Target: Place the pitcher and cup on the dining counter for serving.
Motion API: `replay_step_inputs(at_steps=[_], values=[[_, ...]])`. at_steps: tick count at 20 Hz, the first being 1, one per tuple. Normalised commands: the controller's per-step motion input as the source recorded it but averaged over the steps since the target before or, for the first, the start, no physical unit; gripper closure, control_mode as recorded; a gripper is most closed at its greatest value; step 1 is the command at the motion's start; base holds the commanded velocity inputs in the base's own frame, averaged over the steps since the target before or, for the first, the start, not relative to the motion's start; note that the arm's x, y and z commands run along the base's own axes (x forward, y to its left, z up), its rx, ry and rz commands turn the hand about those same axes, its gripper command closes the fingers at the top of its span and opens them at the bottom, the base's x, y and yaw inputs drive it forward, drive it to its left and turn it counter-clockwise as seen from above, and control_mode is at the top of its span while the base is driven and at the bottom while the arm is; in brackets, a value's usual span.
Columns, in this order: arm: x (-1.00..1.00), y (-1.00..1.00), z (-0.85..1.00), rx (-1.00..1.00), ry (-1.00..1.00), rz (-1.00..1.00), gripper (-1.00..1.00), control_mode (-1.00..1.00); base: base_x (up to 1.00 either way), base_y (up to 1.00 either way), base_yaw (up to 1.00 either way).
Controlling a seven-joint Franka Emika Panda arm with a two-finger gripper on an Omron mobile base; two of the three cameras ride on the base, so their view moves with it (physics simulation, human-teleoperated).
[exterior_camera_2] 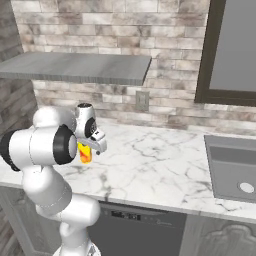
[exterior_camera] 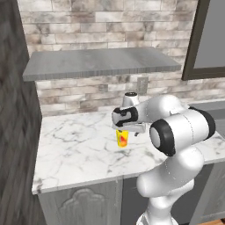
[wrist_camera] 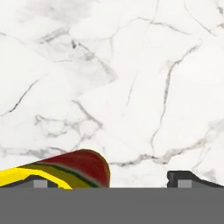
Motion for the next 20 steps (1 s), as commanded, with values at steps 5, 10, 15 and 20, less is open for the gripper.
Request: replay_step_inputs(at_steps=[5, 10, 15, 20], values=[[0.0, 0.0, -0.49, -0.03, 0.01, 0.0, 1.0, -1.0, 0.0, 0.0, 0.0], [0.0, 0.0, -0.13, 0.0, 0.0, 0.0, 1.0, -1.0, 0.0, 0.0, 0.0], [0.0, 0.0, 0.0, 0.0, 0.0, 0.0, 1.0, -1.0, 0.0, 0.0, 0.0], [-0.21, 0.0, 0.03, 0.0, -0.05, 0.0, 1.0, -1.0, 0.0, 0.0, 0.0]])
